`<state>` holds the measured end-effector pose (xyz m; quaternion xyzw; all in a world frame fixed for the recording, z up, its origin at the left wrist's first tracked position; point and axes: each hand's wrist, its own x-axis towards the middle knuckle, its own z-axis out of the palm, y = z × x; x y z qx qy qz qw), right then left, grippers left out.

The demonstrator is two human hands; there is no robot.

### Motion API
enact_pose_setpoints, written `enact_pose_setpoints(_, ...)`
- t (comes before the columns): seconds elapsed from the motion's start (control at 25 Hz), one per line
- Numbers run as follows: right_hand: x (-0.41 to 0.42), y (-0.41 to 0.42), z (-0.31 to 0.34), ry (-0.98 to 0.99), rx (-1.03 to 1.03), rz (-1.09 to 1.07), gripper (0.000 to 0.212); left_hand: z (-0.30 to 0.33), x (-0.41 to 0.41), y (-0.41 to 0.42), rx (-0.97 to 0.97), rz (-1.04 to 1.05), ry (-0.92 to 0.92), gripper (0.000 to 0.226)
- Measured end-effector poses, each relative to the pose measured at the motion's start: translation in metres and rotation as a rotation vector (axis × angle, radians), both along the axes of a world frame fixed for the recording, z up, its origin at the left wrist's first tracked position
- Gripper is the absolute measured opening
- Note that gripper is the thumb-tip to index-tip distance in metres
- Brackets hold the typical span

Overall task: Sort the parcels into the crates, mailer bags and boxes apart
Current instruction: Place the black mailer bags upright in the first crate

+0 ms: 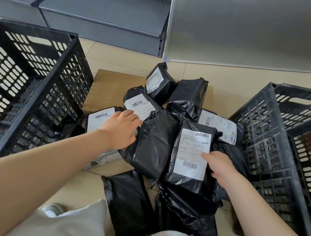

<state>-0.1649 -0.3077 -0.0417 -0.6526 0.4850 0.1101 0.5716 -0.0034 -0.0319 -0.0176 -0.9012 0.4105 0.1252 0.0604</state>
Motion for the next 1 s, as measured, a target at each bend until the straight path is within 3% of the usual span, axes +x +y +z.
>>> enact_pose_setpoints(0.32,0.009,-0.016,0.029,-0.137,-0.144,-0.110,0.026,0.007,-0.009,-0.026,-0.276,0.396,0.430,0.049)
enact_pose_setpoints(0.48,0.017,-0.011,0.039,-0.270,-0.185,-0.138,0.019,0.018,-0.013,-0.038,-0.550,0.683,1.052,0.058)
enact_pose_setpoints(0.56,0.020,-0.001,0.045,-0.345,-0.214,-0.169,0.020,0.020,-0.015,-0.041,-0.584,0.702,1.211,0.073)
enact_pose_setpoints(0.68,0.025,0.012,0.053,-0.460,-0.191,-0.222,0.026,0.019,-0.021,-0.047,-0.584,0.665,1.250,0.086)
enact_pose_setpoints(0.84,0.033,0.020,0.060,-0.543,-0.033,-0.249,0.021,0.020,-0.023,-0.051,-0.681,0.687,1.261,0.080)
enact_pose_setpoints(1.0,0.041,0.036,0.061,-0.541,0.090,-0.189,0.035,0.028,-0.022,-0.053,-0.782,0.708,1.295,0.071)
